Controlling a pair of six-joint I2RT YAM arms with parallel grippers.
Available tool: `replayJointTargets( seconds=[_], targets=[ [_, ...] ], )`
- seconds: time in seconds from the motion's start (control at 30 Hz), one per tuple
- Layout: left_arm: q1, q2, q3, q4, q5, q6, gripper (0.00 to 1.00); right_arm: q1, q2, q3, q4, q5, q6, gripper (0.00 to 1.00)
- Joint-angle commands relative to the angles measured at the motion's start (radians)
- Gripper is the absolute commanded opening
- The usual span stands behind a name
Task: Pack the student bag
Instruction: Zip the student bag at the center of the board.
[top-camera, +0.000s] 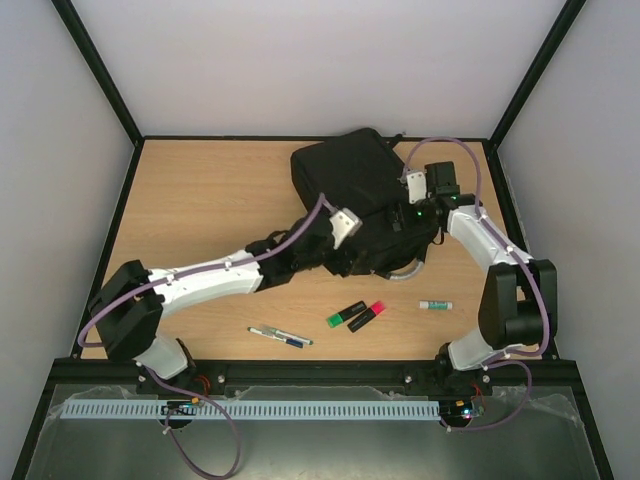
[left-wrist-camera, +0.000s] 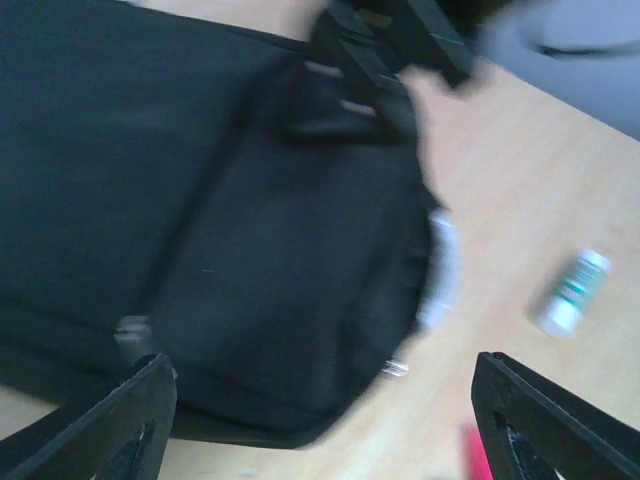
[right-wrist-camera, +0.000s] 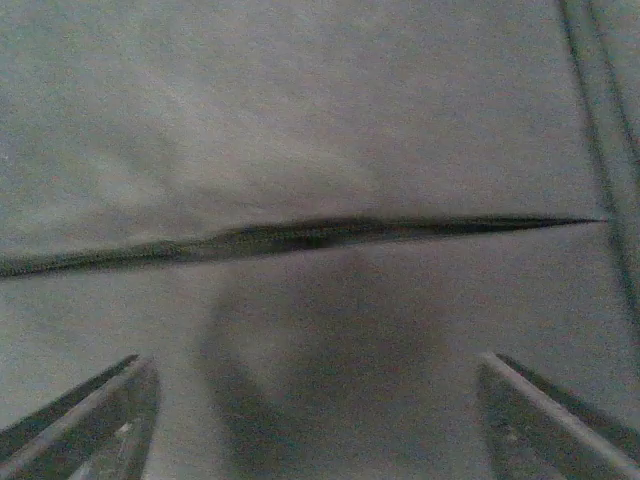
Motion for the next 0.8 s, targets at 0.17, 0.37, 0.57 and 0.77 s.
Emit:
replayJointTargets(
  seconds=[0.17,0.37,0.57,0.77],
  targets=[
    [0.296,0.003,0.008,-0.050,-0.122,-0.284,0.93,-0.075,0.157,0.144,-0.059,0.153,0.042,0.97],
    [0.327,-0.048,-0.106,0.004,-0.057,-0.329,0.99,-0.075,0.402,0.423,-0.153,0.091,0.016,0.96],
    [0.324,-0.071,-0.241,0.085,0.029,-0.354,0.99,-0.045,0.704,0.789,-0.359,-0.111,-0.067,0.93],
    [0.322,-0.126,-0.319,0.069,0.026,-0.341,0.99,0.094,0.801,0.890,-0.397,-0.070,-0.196,0.89]
  ],
)
